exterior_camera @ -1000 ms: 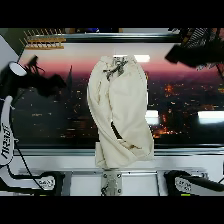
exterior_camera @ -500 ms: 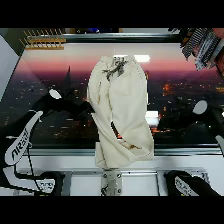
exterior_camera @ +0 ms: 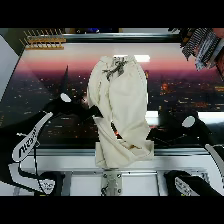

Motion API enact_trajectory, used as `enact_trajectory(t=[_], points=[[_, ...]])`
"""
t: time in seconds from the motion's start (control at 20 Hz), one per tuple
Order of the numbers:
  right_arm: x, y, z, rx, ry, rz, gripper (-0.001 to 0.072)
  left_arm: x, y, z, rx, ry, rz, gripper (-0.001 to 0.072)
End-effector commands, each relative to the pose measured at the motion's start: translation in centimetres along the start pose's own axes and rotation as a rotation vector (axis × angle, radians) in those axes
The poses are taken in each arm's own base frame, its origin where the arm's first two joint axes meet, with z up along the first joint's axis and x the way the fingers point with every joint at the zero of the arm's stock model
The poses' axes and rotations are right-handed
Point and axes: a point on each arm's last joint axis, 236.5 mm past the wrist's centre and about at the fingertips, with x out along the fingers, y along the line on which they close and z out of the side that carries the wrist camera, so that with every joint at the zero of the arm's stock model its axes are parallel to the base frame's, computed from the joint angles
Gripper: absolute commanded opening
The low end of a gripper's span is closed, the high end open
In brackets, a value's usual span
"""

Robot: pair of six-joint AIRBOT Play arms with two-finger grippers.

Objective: Fold the clothes and pants, and hang the long-sleeved shirts on hangers.

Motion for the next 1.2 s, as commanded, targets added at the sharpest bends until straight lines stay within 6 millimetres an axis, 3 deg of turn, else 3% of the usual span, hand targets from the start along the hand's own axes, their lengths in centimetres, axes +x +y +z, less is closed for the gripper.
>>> enact_trajectory(t=[0.0,0.1,0.15,0.2,0.25,0.35,0.45,0.55,0.6,0.65,0.75,0.8,0.85,0.9,0.95,1.0,1.05,1.15], points=[[1.5,0.6,-1.1,-0.042,0.052,-0.006,0.0657,1.0,-0.8,-0.1,0.032,-0.017,0.008,0.0483],[1.7,0.6,-1.1,-0.055,0.054,-0.01,0.0212,0.9,-0.8,0.1,0.034,-0.023,0.008,0.004],[1.2,0.4,-0.4,-0.064,0.038,-0.021,0.0065,0.3,-0.9,0.1,0.043,-0.016,0.002,0.0017],[0.0,0.2,0.9,-0.082,0.005,-0.042,0.0028,-0.9,-1.1,0.1,0.071,-0.012,-0.006,0.0018],[-2.0,0.2,2.9,-0.102,-0.04,-0.063,0.0027,-2.4,-1.5,-0.2,0.108,-0.011,-0.022,0.0017],[-9.1,0.5,9.2,-0.124,-0.23,-0.124,0.0027,-5.5,-2.3,-2.3,0.185,-0.015,-0.024,0.0017],[-19.7,1.3,16.6,-0.096,-0.526,-0.178,0.0026,-7.0,-2.8,-7.0,0.248,0.018,-0.015,0.0017],[-29.2,3.6,21.7,-0.077,-0.761,-0.148,0.0026,-7.2,-3.2,-13.3,0.321,0.119,-0.017,0.0017],[-32.5,4.8,23.5,-0.082,-0.838,-0.135,0.0026,-6.9,-3.4,-16.0,0.369,0.156,-0.014,0.0018],[-35.2,6.1,25.1,-0.099,-0.902,-0.122,0.0026,-6.5,-3.6,-18.2,0.414,0.177,-0.009,0.0018],[-38.1,8.1,27.0,-0.123,-0.974,-0.09,0.003,-5.4,-4.1,-21.6,0.485,0.196,-0.002,0.0018],[-38.4,9.1,27.4,-0.133,-0.981,-0.057,0.0108,-4.8,-4.3,-22.5,0.524,0.182,-0.003,0.0019],[-38.4,9.9,27.4,-0.139,-0.978,-0.019,0.0386,-4.6,-4.8,-22.5,0.556,0.151,-0.006,0.02],[-38.1,10.4,27.2,-0.141,-0.965,0.005,0.0664,-4.8,-5.6,-21.7,0.568,0.099,-0.022,0.0594],[-37.8,10.4,26.6,-0.151,-0.942,-0.003,0.0669,-5.5,-6.6,-20.1,0.555,0.039,-0.038,0.0678],[-37.4,10.3,25.8,-0.207,-0.912,-0.036,0.0632,-6.9,-7.5,-17.5,0.526,-0.031,-0.054,0.0669],[-36.8,10.3,24.7,-0.266,-0.867,-0.068,0.0532,-8.6,-8.0,-14.5,0.484,-0.104,-0.065,0.067],[-34.8,10.0,22.0,-0.338,-0.763,-0.106,0.0512,-12.4,-6.9,-6.9,0.386,-0.279,-0.038,0.067]])
